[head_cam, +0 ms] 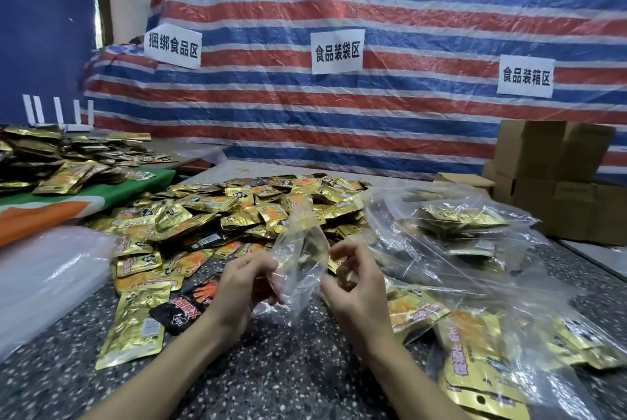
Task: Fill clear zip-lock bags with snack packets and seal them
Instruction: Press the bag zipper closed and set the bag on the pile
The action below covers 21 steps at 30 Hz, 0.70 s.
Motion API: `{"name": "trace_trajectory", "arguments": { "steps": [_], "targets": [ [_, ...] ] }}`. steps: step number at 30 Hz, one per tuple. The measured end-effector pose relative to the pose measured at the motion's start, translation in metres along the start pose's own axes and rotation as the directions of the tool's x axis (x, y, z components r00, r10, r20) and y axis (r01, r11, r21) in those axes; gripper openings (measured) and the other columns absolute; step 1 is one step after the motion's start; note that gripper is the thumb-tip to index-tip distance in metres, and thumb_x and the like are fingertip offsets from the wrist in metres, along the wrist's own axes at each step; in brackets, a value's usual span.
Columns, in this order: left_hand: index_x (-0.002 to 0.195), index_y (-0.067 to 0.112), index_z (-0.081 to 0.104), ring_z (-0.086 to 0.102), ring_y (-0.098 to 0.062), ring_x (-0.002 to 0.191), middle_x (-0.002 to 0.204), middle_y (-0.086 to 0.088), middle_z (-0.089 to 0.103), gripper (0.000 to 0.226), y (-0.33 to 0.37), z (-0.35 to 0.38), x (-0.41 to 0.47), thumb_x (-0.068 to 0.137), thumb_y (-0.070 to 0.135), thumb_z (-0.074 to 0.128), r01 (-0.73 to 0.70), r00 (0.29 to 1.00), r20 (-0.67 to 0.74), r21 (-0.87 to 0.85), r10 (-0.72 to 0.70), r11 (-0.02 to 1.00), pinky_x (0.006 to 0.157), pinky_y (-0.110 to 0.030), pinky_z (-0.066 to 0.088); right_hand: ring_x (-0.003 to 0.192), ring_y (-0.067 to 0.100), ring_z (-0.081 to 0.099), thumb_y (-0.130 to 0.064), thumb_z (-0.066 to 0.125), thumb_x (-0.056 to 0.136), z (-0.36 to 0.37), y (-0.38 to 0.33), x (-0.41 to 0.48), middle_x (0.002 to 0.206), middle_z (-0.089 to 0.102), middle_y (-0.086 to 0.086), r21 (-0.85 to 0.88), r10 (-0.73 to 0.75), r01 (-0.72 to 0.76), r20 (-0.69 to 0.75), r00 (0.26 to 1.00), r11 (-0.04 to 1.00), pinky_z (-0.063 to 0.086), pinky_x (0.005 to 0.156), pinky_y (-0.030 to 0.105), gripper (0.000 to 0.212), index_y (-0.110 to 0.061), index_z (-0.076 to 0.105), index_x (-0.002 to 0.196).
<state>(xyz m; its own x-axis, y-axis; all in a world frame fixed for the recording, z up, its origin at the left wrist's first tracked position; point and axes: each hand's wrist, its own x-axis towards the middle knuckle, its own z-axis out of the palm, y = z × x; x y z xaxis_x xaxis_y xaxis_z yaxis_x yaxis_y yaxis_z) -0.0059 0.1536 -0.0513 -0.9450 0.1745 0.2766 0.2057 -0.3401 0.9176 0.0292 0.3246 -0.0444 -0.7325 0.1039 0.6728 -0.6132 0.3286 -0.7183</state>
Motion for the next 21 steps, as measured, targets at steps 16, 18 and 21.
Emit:
{"name": "trace_trajectory", "arguments": {
  "steps": [16,18,21],
  "targets": [
    [0.075,0.006,0.057,0.05,-0.012,0.044,0.052,0.001,0.054,0.012,0.003,-0.009,0.009,0.086,0.01,0.06,-0.05,0.959,-0.282,-0.164,0.002,0.985,0.041,-0.025,0.045,0.067,0.001,0.049,-0.016,0.056,0.081,-0.011,0.002,0.004,0.079,0.057,-0.01,-0.433,-0.048,0.202,0.341,0.939,0.878,0.04,0.061,0.013,0.007,-0.022,0.059,0.079],
    [0.071,0.009,0.054,0.049,-0.012,0.041,0.049,0.002,0.053,0.02,0.004,-0.012,0.011,0.091,0.009,0.056,-0.107,0.936,-0.35,-0.17,0.042,0.98,0.037,-0.025,0.043,0.062,0.001,0.047,-0.014,0.054,0.079,-0.008,-0.003,0.004,0.073,0.053,-0.013,-0.39,-0.111,0.224,0.292,0.95,0.893,0.038,0.057,0.011,0.01,-0.023,0.056,0.075],
    [0.069,0.012,0.057,0.048,-0.012,0.042,0.051,0.001,0.054,0.024,0.003,-0.013,0.01,0.092,0.014,0.06,-0.143,0.922,-0.377,-0.126,0.086,0.982,0.037,-0.022,0.042,0.071,0.003,0.052,-0.01,0.052,0.073,-0.005,-0.008,0.003,0.081,0.058,-0.009,-0.296,-0.198,0.276,0.268,0.943,0.915,0.041,0.058,0.011,0.01,-0.02,0.055,0.072]
  ]
}}
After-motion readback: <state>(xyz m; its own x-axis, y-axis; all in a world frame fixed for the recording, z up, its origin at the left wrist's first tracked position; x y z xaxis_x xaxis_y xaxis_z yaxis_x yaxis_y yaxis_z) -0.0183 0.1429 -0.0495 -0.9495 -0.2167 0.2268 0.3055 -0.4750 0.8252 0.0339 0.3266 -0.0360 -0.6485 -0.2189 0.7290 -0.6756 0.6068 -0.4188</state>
